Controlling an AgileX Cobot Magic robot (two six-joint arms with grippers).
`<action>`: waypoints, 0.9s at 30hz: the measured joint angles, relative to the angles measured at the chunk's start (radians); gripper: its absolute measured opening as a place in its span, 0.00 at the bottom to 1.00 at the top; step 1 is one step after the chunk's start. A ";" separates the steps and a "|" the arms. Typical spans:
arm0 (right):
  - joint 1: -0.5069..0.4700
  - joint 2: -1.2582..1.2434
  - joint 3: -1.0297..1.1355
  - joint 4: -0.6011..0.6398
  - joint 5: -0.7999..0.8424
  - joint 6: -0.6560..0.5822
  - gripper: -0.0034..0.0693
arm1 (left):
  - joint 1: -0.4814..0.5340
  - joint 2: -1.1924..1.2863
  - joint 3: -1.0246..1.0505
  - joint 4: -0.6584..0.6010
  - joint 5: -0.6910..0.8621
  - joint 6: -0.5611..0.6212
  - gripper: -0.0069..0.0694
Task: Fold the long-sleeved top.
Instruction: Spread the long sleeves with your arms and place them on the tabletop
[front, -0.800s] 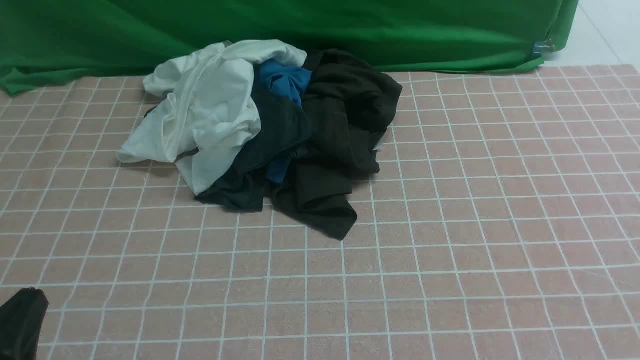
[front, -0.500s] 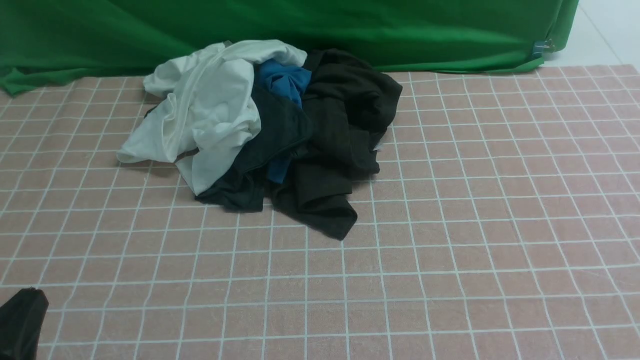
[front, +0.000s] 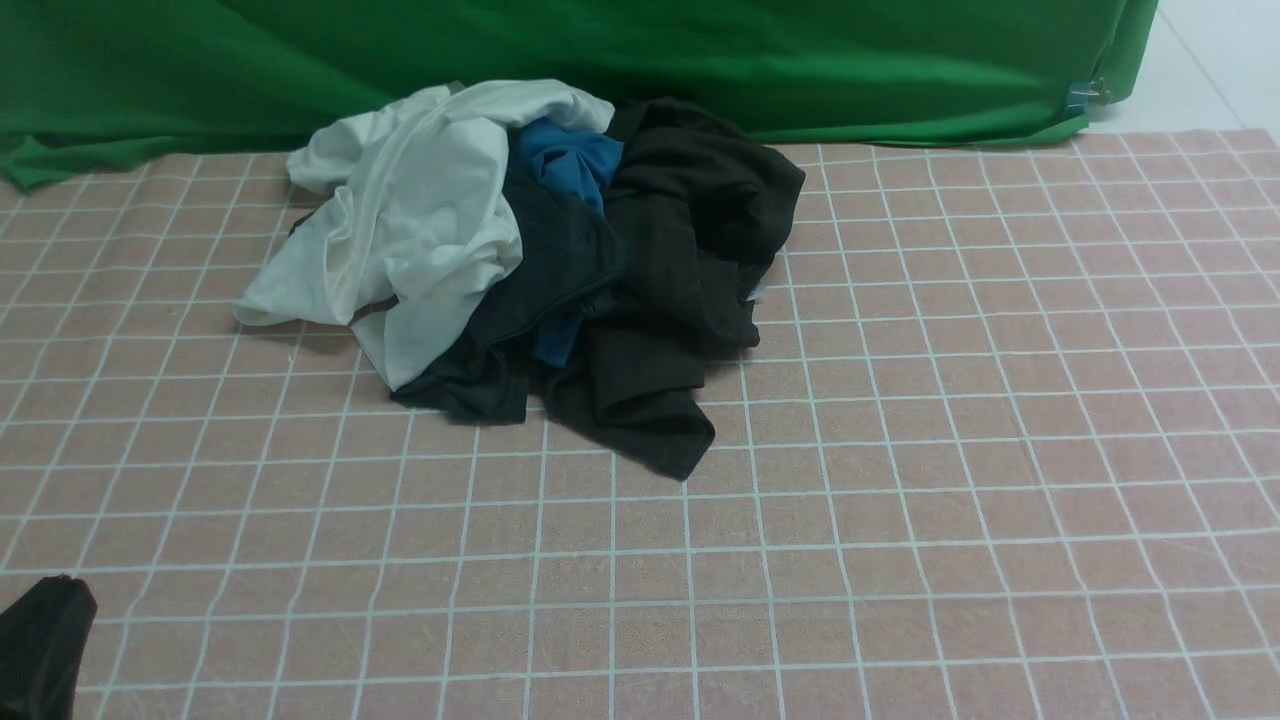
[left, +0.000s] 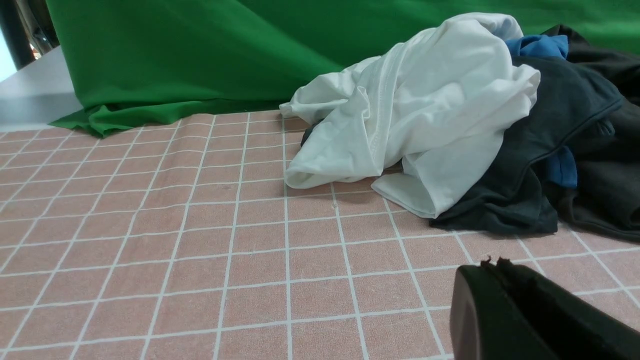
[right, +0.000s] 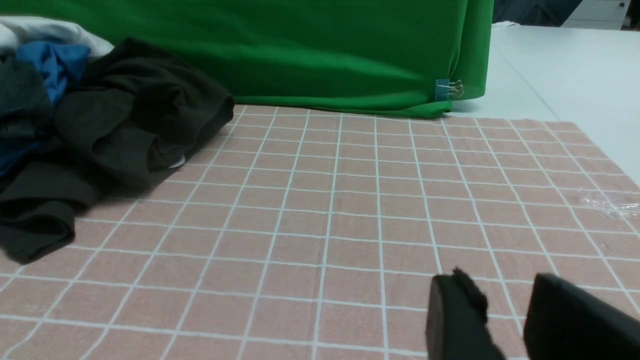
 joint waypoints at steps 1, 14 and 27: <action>0.000 0.000 0.000 0.000 0.000 0.000 0.38 | 0.000 0.000 0.000 0.000 0.000 0.000 0.11; 0.000 0.000 0.000 0.000 0.000 0.000 0.38 | 0.000 0.000 0.000 -0.234 -0.138 -0.093 0.11; 0.000 0.000 0.000 0.000 0.000 0.000 0.38 | 0.000 0.000 0.000 -0.451 -0.297 -0.293 0.11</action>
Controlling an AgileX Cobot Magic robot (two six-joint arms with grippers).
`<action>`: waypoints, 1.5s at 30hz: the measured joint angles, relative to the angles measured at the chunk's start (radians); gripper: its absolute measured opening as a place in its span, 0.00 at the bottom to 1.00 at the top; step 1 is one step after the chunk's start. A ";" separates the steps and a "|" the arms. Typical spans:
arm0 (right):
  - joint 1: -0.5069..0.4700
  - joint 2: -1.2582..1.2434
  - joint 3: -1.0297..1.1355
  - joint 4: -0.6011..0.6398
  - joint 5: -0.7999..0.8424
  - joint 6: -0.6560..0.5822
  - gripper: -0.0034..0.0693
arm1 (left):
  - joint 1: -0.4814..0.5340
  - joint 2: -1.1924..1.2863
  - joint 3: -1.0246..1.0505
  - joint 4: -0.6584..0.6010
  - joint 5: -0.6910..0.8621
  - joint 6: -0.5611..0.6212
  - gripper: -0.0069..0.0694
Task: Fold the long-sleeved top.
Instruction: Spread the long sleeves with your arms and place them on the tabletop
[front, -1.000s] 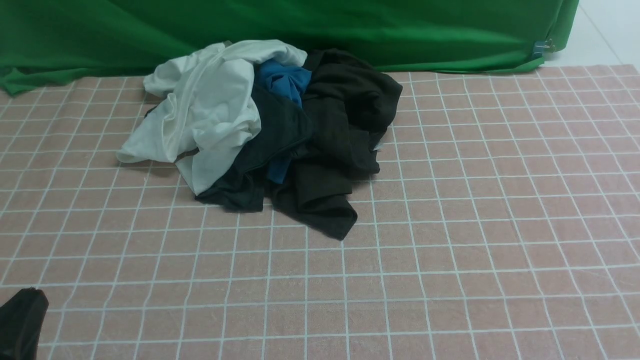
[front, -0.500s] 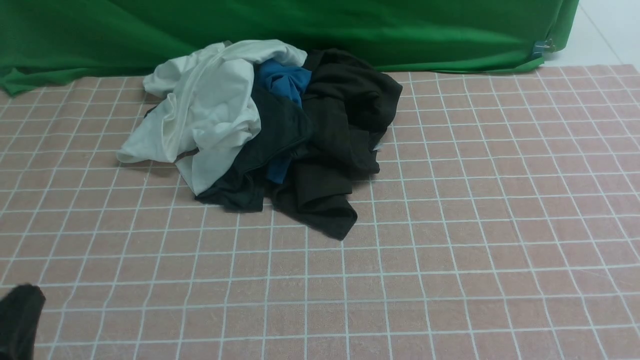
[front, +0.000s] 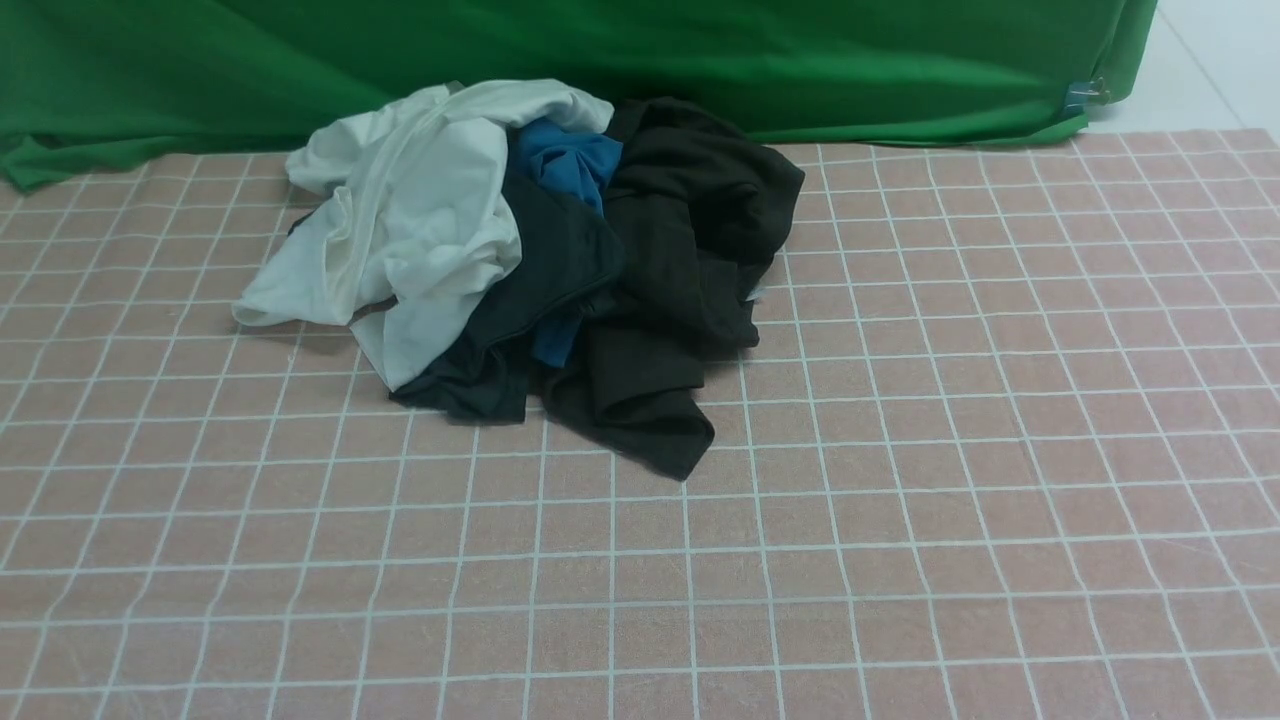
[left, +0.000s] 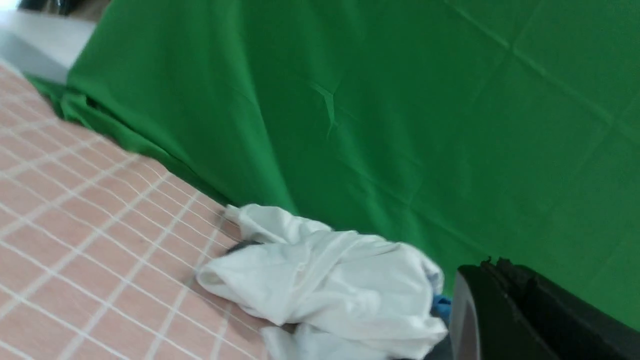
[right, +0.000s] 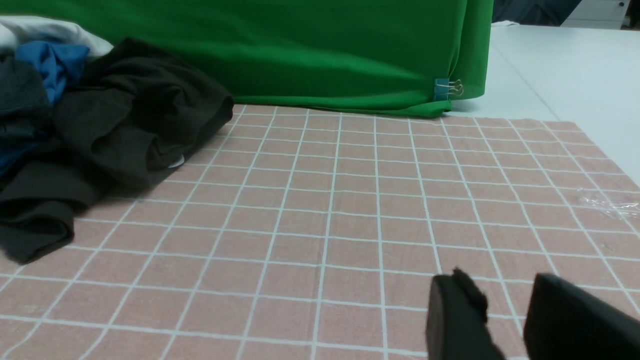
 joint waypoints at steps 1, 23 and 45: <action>0.000 0.000 0.000 0.000 0.000 0.000 0.38 | 0.000 0.000 0.000 0.000 0.003 -0.011 0.11; 0.000 0.001 0.000 0.047 -0.079 0.075 0.38 | -0.134 0.591 -0.594 0.157 0.742 0.528 0.11; 0.478 0.462 -0.632 0.143 0.409 0.139 0.23 | -0.220 1.045 -0.832 0.105 0.840 0.684 0.11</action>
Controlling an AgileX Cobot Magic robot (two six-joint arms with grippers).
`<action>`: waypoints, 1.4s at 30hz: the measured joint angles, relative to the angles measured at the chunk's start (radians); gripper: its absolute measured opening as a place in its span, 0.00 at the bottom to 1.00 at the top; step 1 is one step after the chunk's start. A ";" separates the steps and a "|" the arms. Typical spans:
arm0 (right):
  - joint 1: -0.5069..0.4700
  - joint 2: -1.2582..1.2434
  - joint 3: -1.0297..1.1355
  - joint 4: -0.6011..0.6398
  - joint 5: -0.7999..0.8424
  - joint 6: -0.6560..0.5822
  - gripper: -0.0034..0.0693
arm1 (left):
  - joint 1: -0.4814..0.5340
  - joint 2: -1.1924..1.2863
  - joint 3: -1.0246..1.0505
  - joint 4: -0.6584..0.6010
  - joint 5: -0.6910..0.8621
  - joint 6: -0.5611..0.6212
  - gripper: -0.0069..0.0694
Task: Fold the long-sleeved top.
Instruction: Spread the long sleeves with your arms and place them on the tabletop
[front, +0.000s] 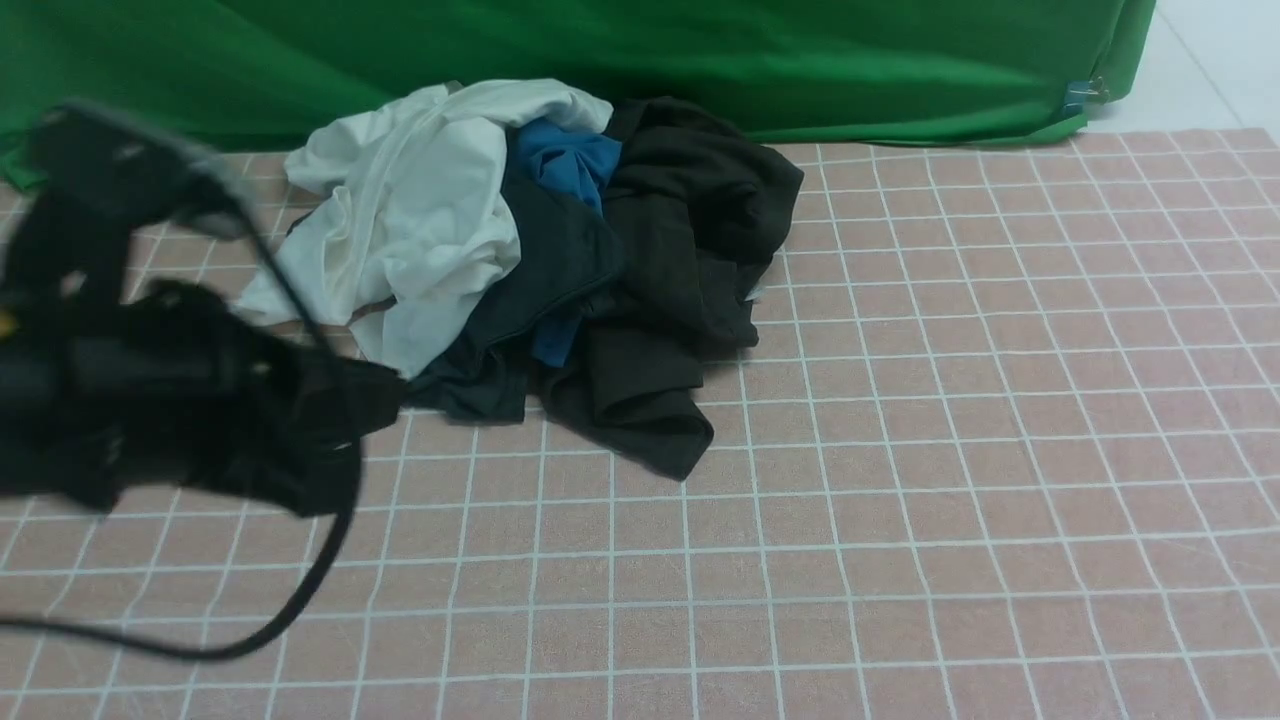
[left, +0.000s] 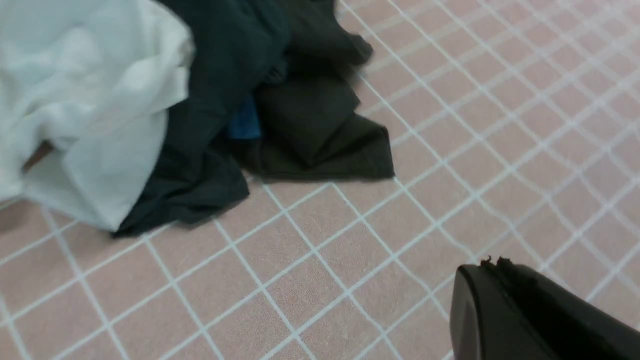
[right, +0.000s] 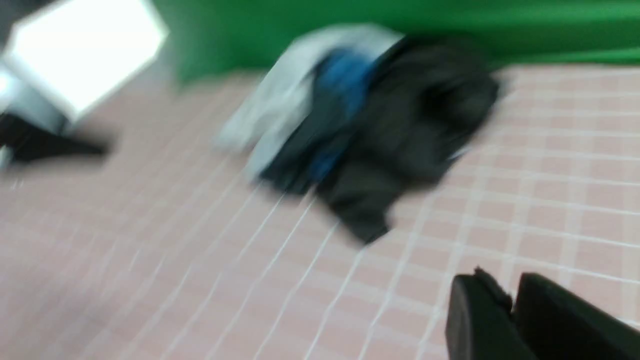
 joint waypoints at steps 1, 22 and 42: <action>0.017 0.009 -0.017 0.000 0.007 -0.010 0.23 | 0.000 0.008 -0.004 -0.001 0.007 0.001 0.11; 0.300 0.214 -0.167 -0.013 0.008 -0.200 0.27 | -0.133 0.607 -0.460 0.415 -0.193 -0.224 0.43; 0.300 0.214 -0.167 -0.013 -0.006 -0.183 0.28 | -0.080 0.990 -0.559 0.368 -0.545 -0.099 0.87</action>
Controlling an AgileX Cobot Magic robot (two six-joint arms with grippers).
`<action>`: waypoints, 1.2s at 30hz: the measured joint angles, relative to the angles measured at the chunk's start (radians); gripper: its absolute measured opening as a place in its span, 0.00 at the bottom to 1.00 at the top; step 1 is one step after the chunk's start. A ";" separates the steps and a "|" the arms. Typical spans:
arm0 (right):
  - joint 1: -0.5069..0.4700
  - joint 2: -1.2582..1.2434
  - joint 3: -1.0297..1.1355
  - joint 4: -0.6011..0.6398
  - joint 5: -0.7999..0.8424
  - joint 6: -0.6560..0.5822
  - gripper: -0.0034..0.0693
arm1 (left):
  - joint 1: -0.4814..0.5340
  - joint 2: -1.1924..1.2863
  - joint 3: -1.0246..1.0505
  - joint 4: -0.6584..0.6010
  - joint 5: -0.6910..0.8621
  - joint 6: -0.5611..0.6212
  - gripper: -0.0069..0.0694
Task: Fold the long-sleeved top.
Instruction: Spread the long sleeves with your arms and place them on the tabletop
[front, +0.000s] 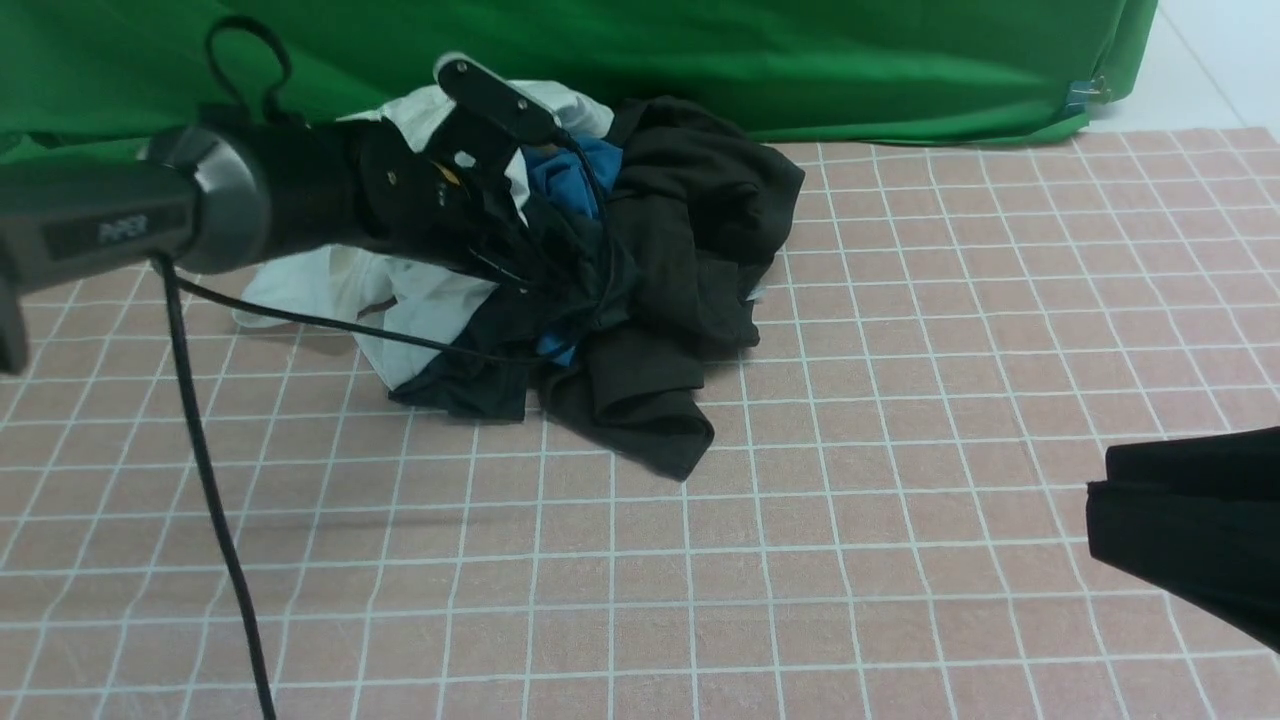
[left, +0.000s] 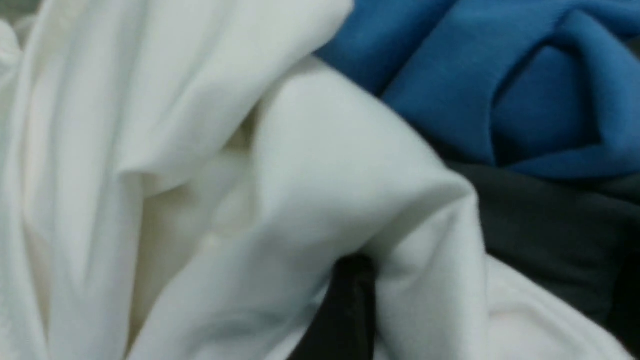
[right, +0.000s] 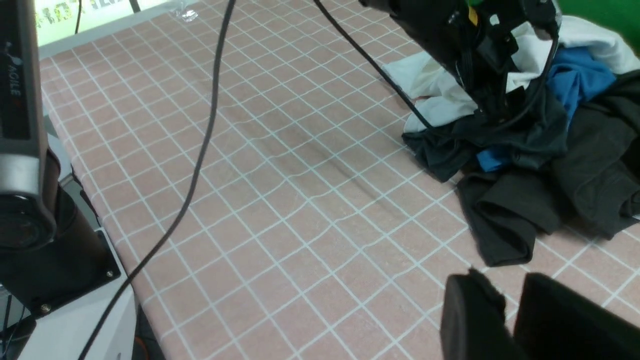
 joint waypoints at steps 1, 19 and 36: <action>0.000 0.000 0.000 0.000 0.000 0.010 0.28 | 0.001 0.001 0.000 -0.001 0.000 0.000 0.80; 0.000 0.000 0.000 0.000 0.000 0.019 0.28 | 0.010 -0.290 -0.004 0.070 0.139 0.026 0.27; 0.000 0.000 0.000 0.000 -0.038 0.018 0.28 | 0.292 -0.679 -0.004 0.214 0.082 -0.059 0.27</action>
